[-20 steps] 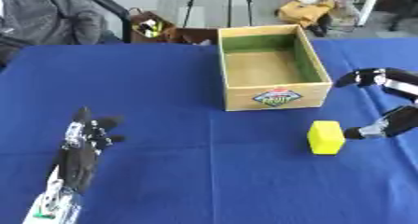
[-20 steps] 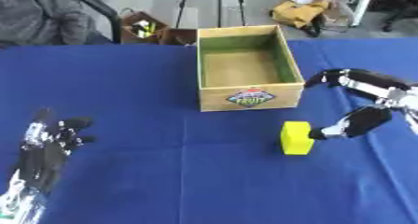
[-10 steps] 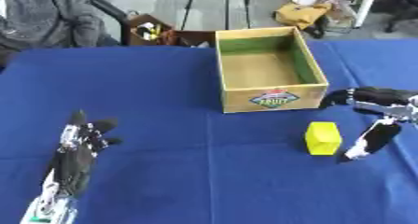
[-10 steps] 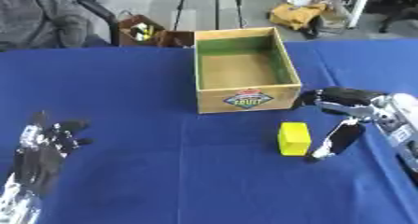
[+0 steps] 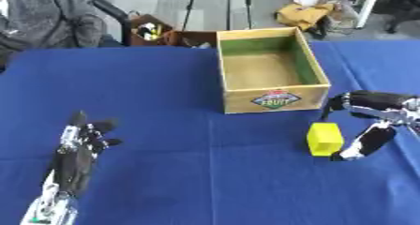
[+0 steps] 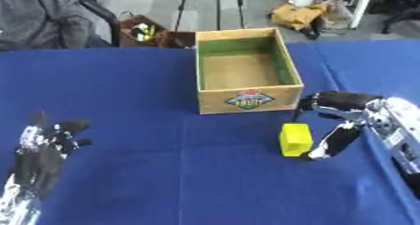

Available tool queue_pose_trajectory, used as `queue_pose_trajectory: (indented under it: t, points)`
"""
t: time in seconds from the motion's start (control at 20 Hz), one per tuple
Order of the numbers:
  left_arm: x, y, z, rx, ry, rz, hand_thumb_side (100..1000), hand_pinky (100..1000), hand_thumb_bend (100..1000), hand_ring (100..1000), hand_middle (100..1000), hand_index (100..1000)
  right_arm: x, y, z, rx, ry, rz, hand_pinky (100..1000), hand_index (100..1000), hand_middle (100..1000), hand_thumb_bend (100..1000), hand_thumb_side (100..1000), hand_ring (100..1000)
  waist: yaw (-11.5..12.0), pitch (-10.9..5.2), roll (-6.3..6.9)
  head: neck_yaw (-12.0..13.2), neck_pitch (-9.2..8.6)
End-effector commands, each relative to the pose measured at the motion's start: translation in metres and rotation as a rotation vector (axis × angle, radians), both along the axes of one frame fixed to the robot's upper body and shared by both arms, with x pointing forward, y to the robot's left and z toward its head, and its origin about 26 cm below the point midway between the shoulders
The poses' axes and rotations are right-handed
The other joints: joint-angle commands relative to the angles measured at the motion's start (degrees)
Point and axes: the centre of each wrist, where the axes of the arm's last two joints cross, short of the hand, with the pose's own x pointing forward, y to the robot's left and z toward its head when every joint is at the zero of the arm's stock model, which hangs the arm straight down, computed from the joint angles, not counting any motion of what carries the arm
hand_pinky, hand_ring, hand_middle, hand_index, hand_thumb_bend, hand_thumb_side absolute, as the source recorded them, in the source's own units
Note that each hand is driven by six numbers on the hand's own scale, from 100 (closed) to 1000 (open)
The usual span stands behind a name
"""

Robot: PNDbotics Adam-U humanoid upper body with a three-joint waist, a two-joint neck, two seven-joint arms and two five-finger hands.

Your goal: Pick up objects on the table and place them in the box.

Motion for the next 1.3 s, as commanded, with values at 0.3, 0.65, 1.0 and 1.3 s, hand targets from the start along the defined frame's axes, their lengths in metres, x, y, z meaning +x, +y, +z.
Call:
queue_pose_trajectory:
  t: [0.3,0.65,1.0,1.3]
  points:
    - [0.001,0.002,0.007,0.02,-0.023,-0.006,1000,731,353,884,710,658,0.002,0.003,0.0,-0.017,-0.002,0.012,857,627,580,475,452,840,0.02,-1.0,-0.15,-0.17,-0.64]
    - [0.001,0.003,0.008,0.019,-0.024,-0.005,1000,730,354,884,710,658,0.002,0.003,0.005,0.054,-0.086,0.001,805,436,397,167,238,782,0.0,-1.09,-0.23,-0.14,-0.73]
    - [0.001,0.004,0.007,0.021,-0.022,-0.002,1000,730,355,883,710,657,-0.008,0.005,0.055,0.156,-0.258,0.026,802,417,375,120,195,778,-0.07,-1.24,-0.5,0.08,-0.91]
    - [0.001,0.003,0.006,0.028,-0.015,-0.013,1000,730,356,883,710,657,-0.004,-0.002,0.095,0.223,-0.361,-0.052,797,391,372,133,180,777,1.58,-1.47,-1.08,-0.34,-1.21]
